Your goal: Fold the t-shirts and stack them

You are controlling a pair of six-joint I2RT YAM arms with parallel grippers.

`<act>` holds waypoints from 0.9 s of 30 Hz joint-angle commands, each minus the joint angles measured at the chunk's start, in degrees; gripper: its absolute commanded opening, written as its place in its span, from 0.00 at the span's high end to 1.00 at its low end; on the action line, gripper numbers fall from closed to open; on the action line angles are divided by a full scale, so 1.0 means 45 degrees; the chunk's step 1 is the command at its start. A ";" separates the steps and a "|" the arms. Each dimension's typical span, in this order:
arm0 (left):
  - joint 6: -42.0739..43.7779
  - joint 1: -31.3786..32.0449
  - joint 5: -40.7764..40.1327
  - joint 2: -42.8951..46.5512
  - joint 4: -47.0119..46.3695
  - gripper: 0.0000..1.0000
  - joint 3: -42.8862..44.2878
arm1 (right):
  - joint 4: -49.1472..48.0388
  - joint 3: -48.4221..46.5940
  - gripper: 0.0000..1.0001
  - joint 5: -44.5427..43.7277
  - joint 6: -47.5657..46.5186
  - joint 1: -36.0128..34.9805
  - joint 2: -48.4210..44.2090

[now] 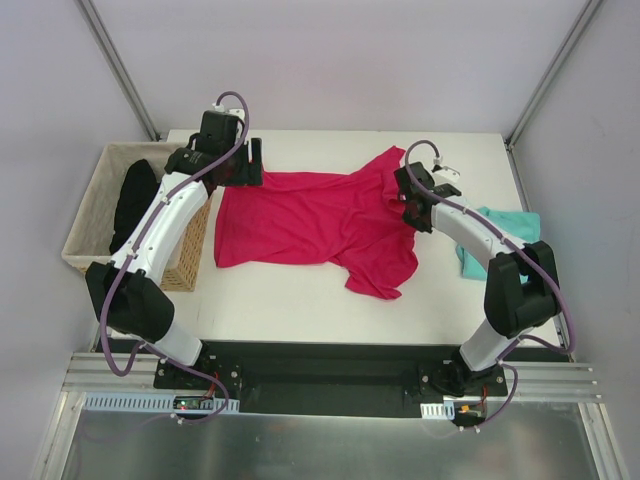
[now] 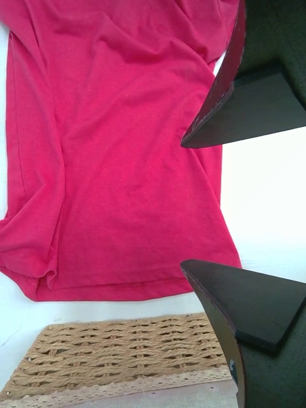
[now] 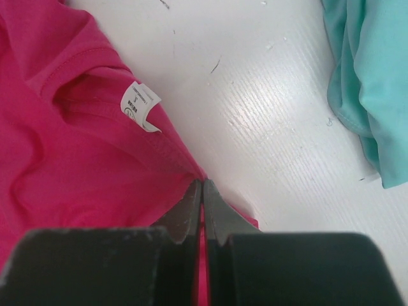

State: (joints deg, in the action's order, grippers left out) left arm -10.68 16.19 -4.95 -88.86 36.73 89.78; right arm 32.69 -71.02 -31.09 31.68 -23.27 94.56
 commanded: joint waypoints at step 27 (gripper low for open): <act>0.0283 0.0114 -0.0208 0.0215 0.0177 0.30 0.0245 | 0.1467 -0.4622 0.47 0.0534 -0.2503 0.0365 0.2535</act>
State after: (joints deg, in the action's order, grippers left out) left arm -10.44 16.19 -4.99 -88.84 36.73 89.82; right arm 40.75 -81.14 -34.52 30.24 -22.46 97.76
